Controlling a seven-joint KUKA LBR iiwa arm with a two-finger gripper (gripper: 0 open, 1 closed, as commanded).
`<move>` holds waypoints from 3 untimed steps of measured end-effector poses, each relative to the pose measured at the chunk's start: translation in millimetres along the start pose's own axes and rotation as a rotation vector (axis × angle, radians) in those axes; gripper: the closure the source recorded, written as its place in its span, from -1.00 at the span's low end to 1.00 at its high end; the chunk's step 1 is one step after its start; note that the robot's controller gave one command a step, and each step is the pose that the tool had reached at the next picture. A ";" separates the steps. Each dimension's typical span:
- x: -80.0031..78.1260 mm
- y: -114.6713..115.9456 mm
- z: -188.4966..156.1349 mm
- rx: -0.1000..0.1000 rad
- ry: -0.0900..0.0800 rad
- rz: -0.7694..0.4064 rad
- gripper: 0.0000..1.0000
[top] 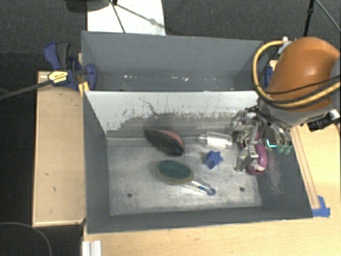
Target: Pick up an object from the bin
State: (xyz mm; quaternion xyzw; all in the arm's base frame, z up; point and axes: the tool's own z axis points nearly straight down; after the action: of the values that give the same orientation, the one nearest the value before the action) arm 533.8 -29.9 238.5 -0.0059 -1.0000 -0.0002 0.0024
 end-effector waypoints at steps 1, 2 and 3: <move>-33.6 44.6 84.5 -0.001 -0.001 -0.056 -1.00; -22.5 102.2 146.4 0.004 0.002 -0.276 -1.00; -1.4 151.0 166.0 0.000 -0.012 -0.391 -1.00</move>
Offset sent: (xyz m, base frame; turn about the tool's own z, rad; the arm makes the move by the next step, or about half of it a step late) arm 0.0339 0.0415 -0.0806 -0.0514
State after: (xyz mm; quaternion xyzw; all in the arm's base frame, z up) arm 536.3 121.2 72.5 0.1883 -0.9821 -0.0004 -0.0036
